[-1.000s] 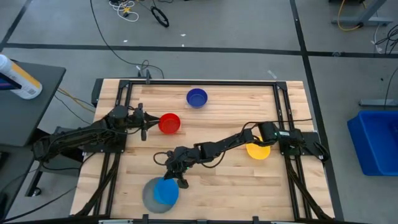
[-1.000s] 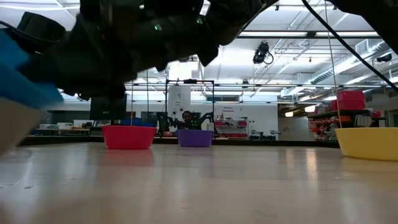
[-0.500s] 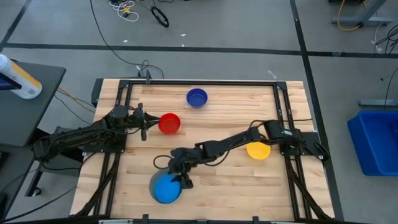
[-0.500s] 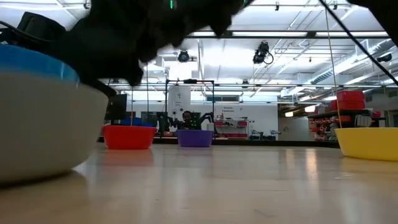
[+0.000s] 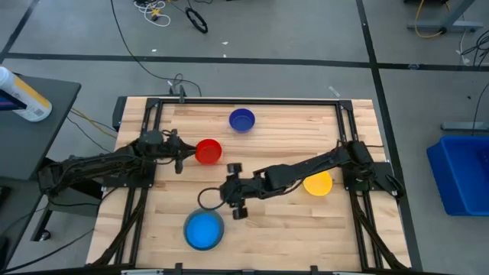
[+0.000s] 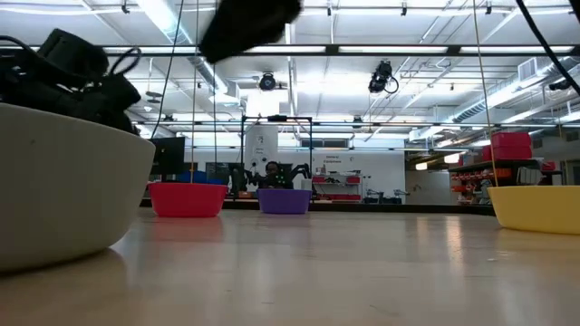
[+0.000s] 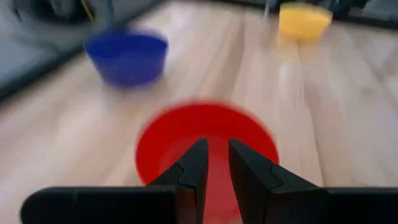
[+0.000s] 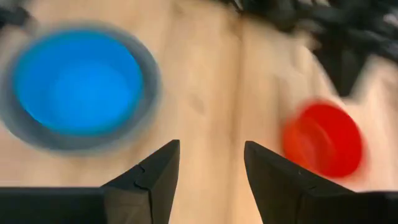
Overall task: Nest bowls inside each other
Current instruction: Stack the red bowl on top of the light blue bowl
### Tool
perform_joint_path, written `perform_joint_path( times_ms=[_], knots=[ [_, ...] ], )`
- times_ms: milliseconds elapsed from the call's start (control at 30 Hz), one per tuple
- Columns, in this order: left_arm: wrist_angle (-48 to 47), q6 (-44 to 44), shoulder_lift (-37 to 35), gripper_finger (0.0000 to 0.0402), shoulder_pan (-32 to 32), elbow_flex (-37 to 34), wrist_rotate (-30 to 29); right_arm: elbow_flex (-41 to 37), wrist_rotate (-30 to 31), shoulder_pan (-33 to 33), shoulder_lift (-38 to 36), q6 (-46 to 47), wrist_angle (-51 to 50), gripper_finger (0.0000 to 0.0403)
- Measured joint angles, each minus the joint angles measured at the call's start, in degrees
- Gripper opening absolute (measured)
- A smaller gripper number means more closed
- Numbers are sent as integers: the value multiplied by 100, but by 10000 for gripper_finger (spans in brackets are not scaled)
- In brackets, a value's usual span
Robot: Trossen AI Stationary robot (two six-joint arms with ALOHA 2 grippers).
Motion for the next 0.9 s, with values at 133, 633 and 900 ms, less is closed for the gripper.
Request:
perform_joint_path(
  times_ms=[133,633,900],
  knots=[
    [9,-54,834,71,-154,73,-78,-9,534,-4,-123,268,-840,192],
    [-995,31,4325,76,-1837,2142,-1378,-11,916,177,-249,792,-2003,192],
    [-1786,112,5207,107,-2125,3097,-2112,-17,1428,345,-368,1106,-2495,191]
  ],
)
